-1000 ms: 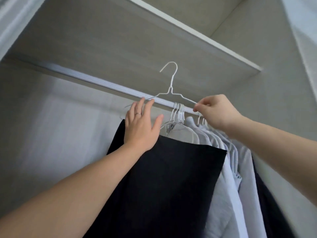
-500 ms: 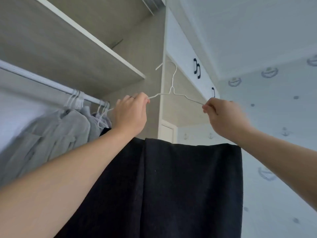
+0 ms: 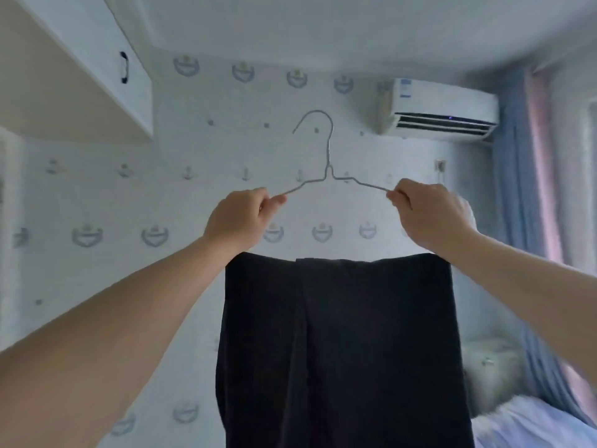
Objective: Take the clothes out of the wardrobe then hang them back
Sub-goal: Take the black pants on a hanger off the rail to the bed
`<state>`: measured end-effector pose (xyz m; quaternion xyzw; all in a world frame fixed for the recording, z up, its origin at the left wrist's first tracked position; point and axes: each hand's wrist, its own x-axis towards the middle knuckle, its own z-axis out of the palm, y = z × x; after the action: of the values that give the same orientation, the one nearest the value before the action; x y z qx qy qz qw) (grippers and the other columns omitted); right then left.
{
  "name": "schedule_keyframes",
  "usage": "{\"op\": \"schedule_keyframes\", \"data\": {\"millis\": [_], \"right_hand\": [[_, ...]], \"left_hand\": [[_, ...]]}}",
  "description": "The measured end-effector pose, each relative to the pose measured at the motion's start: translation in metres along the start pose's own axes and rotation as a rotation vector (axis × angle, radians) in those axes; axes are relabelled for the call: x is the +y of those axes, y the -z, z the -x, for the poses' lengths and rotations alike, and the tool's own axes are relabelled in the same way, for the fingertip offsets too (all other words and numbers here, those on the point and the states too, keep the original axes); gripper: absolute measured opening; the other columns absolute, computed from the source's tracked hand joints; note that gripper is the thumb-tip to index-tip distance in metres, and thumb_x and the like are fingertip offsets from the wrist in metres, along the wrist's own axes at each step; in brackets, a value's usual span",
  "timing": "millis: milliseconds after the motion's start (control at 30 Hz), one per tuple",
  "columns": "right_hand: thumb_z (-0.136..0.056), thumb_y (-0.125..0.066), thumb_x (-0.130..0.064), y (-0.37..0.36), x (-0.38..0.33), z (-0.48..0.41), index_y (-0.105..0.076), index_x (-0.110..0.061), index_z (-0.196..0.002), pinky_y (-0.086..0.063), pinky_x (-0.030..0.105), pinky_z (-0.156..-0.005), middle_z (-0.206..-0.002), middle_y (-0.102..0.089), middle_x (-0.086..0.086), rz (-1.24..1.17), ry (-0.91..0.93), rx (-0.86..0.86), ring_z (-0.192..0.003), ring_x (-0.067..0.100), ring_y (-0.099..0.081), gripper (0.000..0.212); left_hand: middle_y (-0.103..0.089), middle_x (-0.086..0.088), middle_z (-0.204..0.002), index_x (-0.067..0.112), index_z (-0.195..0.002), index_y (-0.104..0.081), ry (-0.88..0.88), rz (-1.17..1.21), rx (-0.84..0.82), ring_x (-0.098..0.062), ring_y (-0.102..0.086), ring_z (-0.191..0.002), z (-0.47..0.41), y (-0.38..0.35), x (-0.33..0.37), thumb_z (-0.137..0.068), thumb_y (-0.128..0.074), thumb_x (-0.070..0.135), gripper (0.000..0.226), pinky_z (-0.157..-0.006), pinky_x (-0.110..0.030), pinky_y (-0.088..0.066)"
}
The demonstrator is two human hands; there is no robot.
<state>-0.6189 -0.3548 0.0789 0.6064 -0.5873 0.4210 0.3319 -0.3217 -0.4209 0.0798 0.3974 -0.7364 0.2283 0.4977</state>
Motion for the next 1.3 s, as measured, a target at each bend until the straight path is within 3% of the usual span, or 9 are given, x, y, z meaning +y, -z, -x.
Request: {"op": "schedule_keyframes", "data": {"millis": [167, 267, 400, 533, 633, 733, 800, 1033, 1300], "right_hand": [[-0.104, -0.03, -0.045, 0.014, 0.124, 0.07, -0.049, -0.025, -0.086, -0.046, 0.035, -0.065, -0.068, -0.056, -0.003, 0.217, -0.19, -0.099, -0.064, 0.026, -0.056, 0.033], [-0.105, -0.033, -0.04, 0.022, 0.182, 0.116, -0.055, -0.023, -0.088, -0.042, 0.03, -0.056, -0.063, -0.057, -0.004, 0.294, -0.287, -0.156, -0.056, 0.02, -0.056, 0.032], [-0.104, -0.038, -0.038, 0.029, 0.239, 0.185, -0.058, -0.021, -0.087, -0.037, 0.027, -0.05, -0.063, -0.059, -0.005, 0.399, -0.435, -0.234, -0.057, 0.014, -0.056, 0.032], [-0.102, -0.042, -0.039, 0.026, 0.276, 0.263, -0.058, -0.024, -0.083, -0.052, 0.038, -0.064, -0.072, -0.061, -0.003, 0.441, -0.662, -0.304, -0.067, 0.022, -0.06, 0.03], [-0.1, -0.044, -0.039, 0.021, 0.286, 0.321, -0.058, -0.023, -0.08, -0.054, 0.046, -0.067, -0.071, -0.063, -0.001, 0.449, -0.81, -0.364, -0.066, 0.025, -0.061, 0.029], [-0.098, -0.048, -0.037, 0.016, 0.286, 0.368, -0.06, -0.023, -0.079, -0.053, 0.043, -0.069, -0.07, -0.064, -0.002, 0.449, -0.934, -0.385, -0.066, 0.024, -0.061, 0.027], [-0.098, -0.052, -0.034, 0.014, 0.286, 0.393, -0.061, -0.022, -0.078, -0.052, 0.041, -0.068, -0.069, -0.064, -0.002, 0.439, -1.007, -0.4, -0.066, 0.023, -0.06, 0.025], [-0.1, -0.053, -0.029, 0.003, 0.302, 0.461, -0.063, -0.02, -0.077, -0.037, 0.024, -0.055, -0.068, -0.065, -0.003, 0.4, -1.164, -0.48, -0.063, 0.01, -0.058, 0.026], [-0.098, -0.057, -0.028, -0.017, 0.374, 0.552, -0.062, -0.021, -0.07, -0.042, 0.029, -0.06, -0.063, -0.066, -0.005, 0.238, -1.356, -0.547, -0.06, 0.01, -0.058, 0.029]], "left_hand": [[-0.049, 0.0, -0.057, 0.014, -0.068, -0.046, -0.025, 0.347, -0.271, -0.02, -0.047, -0.053, 0.014, -0.151, 0.079, -0.099, -0.046, 0.056, 0.052, -0.053, -0.032, -0.034], [-0.045, 0.001, -0.056, 0.014, -0.066, -0.042, -0.074, 0.536, -0.401, -0.018, -0.042, -0.051, 0.035, -0.227, 0.128, -0.1, -0.049, 0.05, 0.05, -0.053, -0.033, -0.033], [-0.052, -0.002, -0.06, 0.008, -0.075, -0.053, -0.137, 0.743, -0.594, -0.019, -0.048, -0.054, 0.075, -0.319, 0.188, -0.102, -0.051, 0.044, 0.044, -0.058, -0.037, -0.04], [-0.054, -0.001, -0.061, 0.008, -0.076, -0.056, -0.239, 0.884, -0.791, -0.02, -0.052, -0.057, 0.134, -0.393, 0.234, -0.103, -0.052, 0.037, 0.04, -0.062, -0.037, -0.045], [-0.053, 0.0, -0.06, 0.004, -0.074, -0.054, -0.308, 0.954, -0.925, -0.017, -0.048, -0.055, 0.181, -0.438, 0.256, -0.102, -0.053, 0.037, 0.043, -0.06, -0.035, -0.042], [-0.048, 0.001, -0.058, 0.011, -0.065, -0.045, -0.384, 1.009, -1.012, -0.014, -0.043, -0.053, 0.22, -0.467, 0.275, -0.101, -0.055, 0.037, 0.046, -0.059, -0.038, -0.042], [-0.044, 0.004, -0.056, 0.017, -0.061, -0.039, -0.437, 1.021, -1.013, -0.01, -0.041, -0.051, 0.239, -0.481, 0.285, -0.101, -0.056, 0.033, 0.047, -0.055, -0.03, -0.036], [-0.048, 0.002, -0.061, 0.016, -0.064, -0.045, -0.513, 1.014, -1.138, -0.009, -0.045, -0.056, 0.287, -0.531, 0.326, -0.1, -0.058, 0.034, 0.043, -0.055, -0.026, -0.031], [-0.054, -0.004, -0.063, 0.008, -0.074, -0.053, -0.528, 0.895, -1.358, -0.019, -0.051, -0.059, 0.355, -0.6, 0.386, -0.1, -0.054, 0.042, 0.043, -0.059, -0.037, -0.041]]}}
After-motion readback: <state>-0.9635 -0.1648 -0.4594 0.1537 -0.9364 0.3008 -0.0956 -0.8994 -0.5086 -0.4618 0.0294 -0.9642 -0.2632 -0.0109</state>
